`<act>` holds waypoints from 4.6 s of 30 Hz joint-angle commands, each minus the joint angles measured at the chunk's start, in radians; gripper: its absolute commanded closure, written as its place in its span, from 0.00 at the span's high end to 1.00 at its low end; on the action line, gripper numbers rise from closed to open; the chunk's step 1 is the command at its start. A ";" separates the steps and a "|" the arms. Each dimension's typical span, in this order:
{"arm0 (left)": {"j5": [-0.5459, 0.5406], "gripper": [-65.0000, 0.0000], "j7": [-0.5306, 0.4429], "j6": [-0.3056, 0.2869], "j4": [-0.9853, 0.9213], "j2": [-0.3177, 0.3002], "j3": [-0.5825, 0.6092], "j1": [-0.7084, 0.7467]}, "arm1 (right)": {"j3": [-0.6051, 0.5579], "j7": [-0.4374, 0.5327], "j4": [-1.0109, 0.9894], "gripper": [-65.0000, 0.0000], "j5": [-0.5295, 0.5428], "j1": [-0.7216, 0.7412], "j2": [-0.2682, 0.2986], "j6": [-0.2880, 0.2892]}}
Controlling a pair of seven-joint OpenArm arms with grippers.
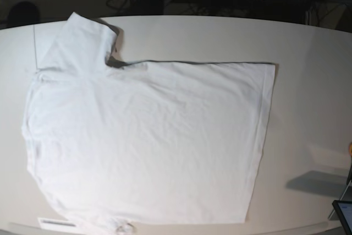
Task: Fold the T-shirt properly
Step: 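Move both grippers down toward the shirt's shoulder edge, then grasp the shirt's shoulder edge with the right gripper and the left gripper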
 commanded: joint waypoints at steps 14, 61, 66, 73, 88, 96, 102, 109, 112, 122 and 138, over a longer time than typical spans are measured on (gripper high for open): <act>-0.001 0.00 -0.299 0.001 0.282 -0.050 0.003 0.242 | 0.108 -0.027 0.566 0.03 0.003 -0.293 -0.021 0.000; -0.004 0.12 -0.096 0.001 1.101 -0.084 -0.011 0.343 | 0.739 -1.033 1.170 0.71 0.676 -0.044 -0.003 0.697; -0.116 0.35 -0.101 0.001 1.101 -0.089 -0.012 0.338 | 0.757 -1.156 1.163 0.71 0.787 -0.006 0.006 0.697; -0.300 0.35 -0.104 0.001 1.066 -0.191 -0.012 0.327 | 0.757 -1.262 1.068 0.71 0.865 0.049 0.006 0.697; -0.303 0.35 -0.106 0.001 1.058 -0.198 -0.117 0.326 | 0.654 -1.265 0.930 0.71 0.913 0.069 0.005 0.697; -0.306 0.35 -0.106 0.001 1.008 -0.198 -0.117 0.304 | 0.607 -1.265 0.928 0.71 0.960 0.063 0.003 0.697; -0.307 0.36 -0.104 0.001 0.971 -0.198 -0.109 0.254 | 0.605 -1.265 0.928 0.37 0.959 0.068 0.003 0.697; -0.386 0.36 -0.098 -0.004 0.972 -0.198 -0.108 0.228 | 0.604 -1.266 0.926 0.02 0.956 0.068 0.003 0.697; -0.551 0.51 -0.096 -0.083 0.965 -0.205 -0.112 0.231 | 0.604 -1.266 0.926 0.00 0.956 0.068 0.003 0.697; -0.731 0.57 -0.095 -0.113 0.864 -0.198 -0.108 0.215 | 0.602 -1.266 0.926 0.00 0.954 0.065 0.005 0.697; -0.846 0.57 0.068 -0.113 0.732 -0.178 -0.112 0.056 | 0.602 -1.286 0.926 0.00 0.954 0.066 0.006 0.697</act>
